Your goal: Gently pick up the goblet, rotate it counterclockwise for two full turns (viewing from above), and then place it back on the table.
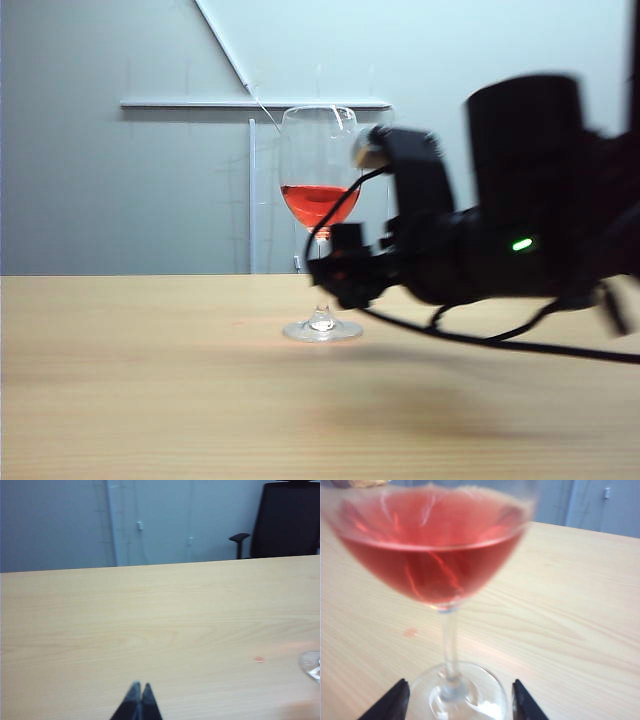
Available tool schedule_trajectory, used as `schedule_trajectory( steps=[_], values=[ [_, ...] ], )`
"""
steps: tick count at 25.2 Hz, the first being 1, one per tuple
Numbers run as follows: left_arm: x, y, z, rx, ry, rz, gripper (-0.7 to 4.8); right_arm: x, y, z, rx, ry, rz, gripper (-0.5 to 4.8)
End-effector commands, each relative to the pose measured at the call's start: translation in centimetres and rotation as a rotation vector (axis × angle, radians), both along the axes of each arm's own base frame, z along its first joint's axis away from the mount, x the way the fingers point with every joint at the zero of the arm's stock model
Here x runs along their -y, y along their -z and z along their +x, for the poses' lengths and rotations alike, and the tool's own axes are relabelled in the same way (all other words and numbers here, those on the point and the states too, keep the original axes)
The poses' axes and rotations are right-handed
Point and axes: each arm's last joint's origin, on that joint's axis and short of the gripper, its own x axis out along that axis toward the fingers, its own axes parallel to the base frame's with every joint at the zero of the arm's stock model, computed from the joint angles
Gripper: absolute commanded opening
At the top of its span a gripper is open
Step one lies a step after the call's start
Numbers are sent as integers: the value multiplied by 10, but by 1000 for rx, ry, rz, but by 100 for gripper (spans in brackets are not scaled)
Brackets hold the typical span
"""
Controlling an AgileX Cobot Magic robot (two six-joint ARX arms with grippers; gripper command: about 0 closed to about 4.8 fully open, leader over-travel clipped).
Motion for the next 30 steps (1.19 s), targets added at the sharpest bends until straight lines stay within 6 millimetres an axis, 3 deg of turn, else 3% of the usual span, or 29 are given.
schedule_trajectory(
  steps=[1,6,7,10,11,14,17,30],
  values=[
    [-7,-2,1,14,-69,-2,-5,17,-23,-19,49,77,32,284],
    [-17,-2,1,14,-174,-1,-5,44,-55,-51,9,140,-6,281],
    [-16,-2,1,14,-170,-1,-5,48,-61,-56,9,142,-4,259],
    [-16,-2,1,14,-164,-1,-5,58,-84,-70,18,137,6,27],
    [-16,-2,1,14,-164,-1,-5,62,-90,-75,26,138,14,-11],
    [-16,-2,1,14,-166,-1,-5,76,-113,-92,72,144,55,-2],
    [-16,-2,1,14,-166,-1,-5,80,-119,-97,94,147,73,-1],
    [-16,-2,1,14,-166,-1,-5,81,-120,-98,98,144,78,-1]
  ],
)
